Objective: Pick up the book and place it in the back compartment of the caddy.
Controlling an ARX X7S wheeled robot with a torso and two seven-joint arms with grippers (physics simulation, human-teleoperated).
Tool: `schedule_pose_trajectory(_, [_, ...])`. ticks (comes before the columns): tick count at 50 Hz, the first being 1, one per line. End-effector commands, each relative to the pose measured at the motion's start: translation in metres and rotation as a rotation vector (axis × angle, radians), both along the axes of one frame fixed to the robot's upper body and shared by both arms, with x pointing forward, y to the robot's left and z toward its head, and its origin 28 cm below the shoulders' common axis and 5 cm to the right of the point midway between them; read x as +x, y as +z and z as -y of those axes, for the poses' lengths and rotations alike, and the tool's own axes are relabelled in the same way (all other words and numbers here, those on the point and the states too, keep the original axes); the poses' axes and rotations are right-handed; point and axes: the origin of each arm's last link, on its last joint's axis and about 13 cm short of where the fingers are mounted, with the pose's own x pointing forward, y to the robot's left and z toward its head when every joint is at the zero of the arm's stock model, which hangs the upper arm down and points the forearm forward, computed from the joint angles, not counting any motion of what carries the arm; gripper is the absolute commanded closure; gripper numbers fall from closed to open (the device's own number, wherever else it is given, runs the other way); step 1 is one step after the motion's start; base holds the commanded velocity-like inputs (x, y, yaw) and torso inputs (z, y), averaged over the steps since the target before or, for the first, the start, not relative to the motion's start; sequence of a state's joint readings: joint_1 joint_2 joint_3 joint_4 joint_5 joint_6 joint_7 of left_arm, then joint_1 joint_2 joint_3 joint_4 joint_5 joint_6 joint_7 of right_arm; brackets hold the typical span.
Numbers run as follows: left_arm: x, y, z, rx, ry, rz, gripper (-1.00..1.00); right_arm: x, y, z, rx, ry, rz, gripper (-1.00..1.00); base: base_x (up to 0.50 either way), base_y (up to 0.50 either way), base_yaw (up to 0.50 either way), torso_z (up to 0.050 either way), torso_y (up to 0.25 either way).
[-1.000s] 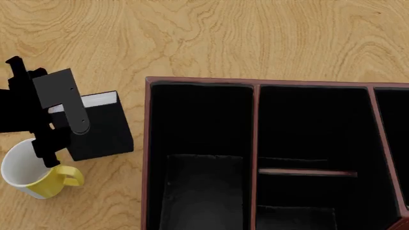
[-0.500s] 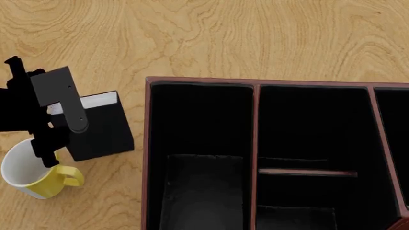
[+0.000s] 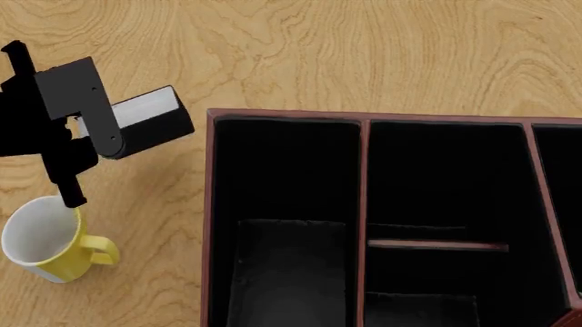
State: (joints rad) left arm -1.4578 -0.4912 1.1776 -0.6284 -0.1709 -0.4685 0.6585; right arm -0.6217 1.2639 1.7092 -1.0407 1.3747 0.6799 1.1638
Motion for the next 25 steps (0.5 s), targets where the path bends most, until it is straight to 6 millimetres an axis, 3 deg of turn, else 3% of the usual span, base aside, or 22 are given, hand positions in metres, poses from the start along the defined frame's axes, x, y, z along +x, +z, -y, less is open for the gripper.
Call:
schedule_pose_trajectory(1, [-0.004,0.026,0.003,-0.034,-0.014,0.092,1.0,-0.001,0.0,0.0,0.003,0.0,0.003,-1.0,0.0,0.0,0.0,0.0,0.0])
schedule_pose_trajectory(25, [-0.033,0.07,-0.003,-0.067,0.007,0.159,1.0,-0.003,0.002,-0.001,0.003,0.015,0.012,-1.0,0.0,0.0,0.0,0.0,0.001])
